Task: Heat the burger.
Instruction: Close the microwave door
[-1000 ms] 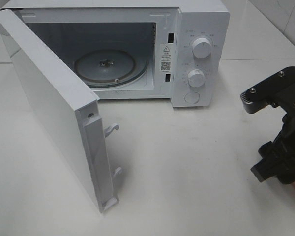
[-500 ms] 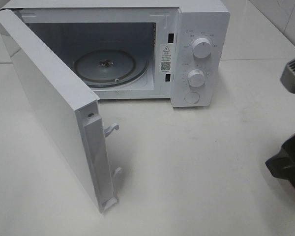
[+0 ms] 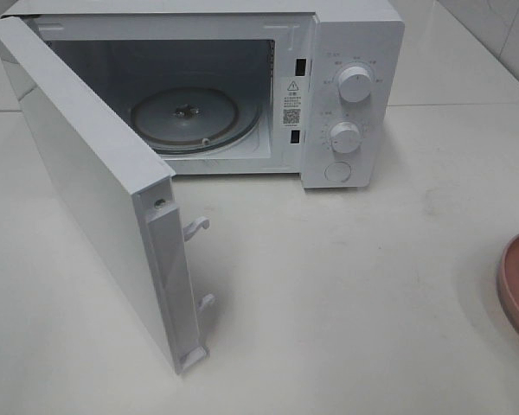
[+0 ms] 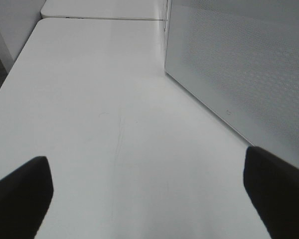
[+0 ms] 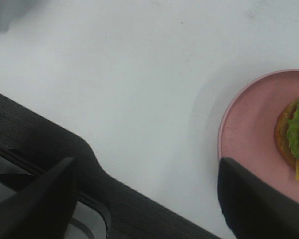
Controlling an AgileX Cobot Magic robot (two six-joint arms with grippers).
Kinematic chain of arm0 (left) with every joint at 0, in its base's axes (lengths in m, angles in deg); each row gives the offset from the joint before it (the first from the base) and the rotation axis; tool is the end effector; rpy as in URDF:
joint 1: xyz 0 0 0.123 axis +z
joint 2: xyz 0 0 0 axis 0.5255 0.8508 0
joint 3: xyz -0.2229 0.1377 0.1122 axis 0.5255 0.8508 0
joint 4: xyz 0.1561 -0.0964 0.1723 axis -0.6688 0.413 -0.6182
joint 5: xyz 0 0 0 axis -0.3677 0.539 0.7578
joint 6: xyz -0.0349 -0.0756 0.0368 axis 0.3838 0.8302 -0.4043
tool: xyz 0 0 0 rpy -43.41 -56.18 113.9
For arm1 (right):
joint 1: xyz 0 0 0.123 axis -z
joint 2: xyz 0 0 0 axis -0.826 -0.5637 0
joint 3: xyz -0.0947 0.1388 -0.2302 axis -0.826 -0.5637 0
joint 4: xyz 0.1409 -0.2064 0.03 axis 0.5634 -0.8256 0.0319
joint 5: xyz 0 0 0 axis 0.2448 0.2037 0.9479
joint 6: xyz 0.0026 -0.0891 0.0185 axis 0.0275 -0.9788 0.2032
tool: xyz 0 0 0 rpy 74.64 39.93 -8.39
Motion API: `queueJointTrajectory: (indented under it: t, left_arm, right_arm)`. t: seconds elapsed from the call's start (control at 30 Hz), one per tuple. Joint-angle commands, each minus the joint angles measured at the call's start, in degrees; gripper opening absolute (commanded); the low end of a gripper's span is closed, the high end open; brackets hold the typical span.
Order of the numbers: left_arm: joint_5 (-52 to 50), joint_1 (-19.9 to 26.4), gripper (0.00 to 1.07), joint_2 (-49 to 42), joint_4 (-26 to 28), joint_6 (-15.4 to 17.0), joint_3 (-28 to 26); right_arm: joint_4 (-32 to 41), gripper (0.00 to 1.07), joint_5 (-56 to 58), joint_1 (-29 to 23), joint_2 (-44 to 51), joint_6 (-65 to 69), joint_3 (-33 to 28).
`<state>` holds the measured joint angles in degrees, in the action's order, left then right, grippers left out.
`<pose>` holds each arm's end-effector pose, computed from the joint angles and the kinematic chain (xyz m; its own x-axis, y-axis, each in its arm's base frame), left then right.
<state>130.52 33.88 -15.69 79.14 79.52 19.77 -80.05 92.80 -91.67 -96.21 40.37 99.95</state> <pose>-0.0055 -0.0064 0.2792 -0.4381 -0.0361 -0.8982 0.0150 0.9988 -0.0474 0.0804 0.0441 0.2890 -0.7237 -0.3235 -0.6096 -0.4072 0.9133 -0.0012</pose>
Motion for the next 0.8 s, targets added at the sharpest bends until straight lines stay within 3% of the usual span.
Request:
queueJointTrajectory:
  t: [0.03,0.4,0.57,0.8]
  left_arm:
    - [-0.69,0.17,0.95,-1.09,-0.17,-0.06,0.17]
    - [-0.69,0.17,0.95,-1.09,-0.17,-0.06,0.17]
    - [-0.69,0.17,0.95,-1.09,-0.17,-0.06,0.17]
    - [-0.69,0.17,0.95,-1.09,-0.17,-0.06,0.17]
  right_arm:
    - [0.17,0.75,1.89,0.29,1.66,-0.63,0.11]
    - [0.29,0.75,4.98,1.66,10.26,-0.63,-2.18]
    - [2.06,0.75,4.76,9.34,14.84,-2.69,-4.07]
    - [3.09,0.75,3.55,15.99,20.86,-8.48,-4.07]
